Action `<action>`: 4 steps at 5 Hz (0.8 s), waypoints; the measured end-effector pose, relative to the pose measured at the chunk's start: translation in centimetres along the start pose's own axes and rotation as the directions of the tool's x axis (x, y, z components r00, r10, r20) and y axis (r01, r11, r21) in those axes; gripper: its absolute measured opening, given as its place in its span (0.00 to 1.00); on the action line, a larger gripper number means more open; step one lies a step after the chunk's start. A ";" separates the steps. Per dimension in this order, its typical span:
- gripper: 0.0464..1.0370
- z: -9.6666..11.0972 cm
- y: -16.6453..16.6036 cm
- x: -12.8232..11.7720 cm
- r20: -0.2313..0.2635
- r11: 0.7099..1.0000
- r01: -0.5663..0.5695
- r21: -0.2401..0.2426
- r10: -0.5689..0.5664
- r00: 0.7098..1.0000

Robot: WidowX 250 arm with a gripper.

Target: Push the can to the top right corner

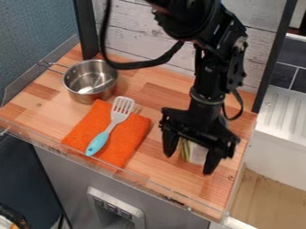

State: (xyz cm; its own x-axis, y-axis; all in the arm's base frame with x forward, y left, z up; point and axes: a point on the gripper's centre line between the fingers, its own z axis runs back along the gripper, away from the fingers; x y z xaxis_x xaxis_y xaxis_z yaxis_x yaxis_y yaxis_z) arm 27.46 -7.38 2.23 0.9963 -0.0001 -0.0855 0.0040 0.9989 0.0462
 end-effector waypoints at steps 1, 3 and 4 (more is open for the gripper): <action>0.96 0.3 0.8 2.3 0.015 0.998 -0.060 0.005 0.060 0.998; 0.96 0.9 2.5 6.3 0.053 0.988 -0.155 -0.024 0.156 0.986; 0.96 1.2 2.6 8.2 0.090 0.990 -0.139 -0.014 0.140 0.986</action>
State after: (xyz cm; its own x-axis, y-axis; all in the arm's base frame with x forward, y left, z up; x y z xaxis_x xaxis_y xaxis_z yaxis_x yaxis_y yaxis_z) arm 35.78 -4.80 2.80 0.9907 0.1352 0.0122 -0.1356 0.9898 0.0440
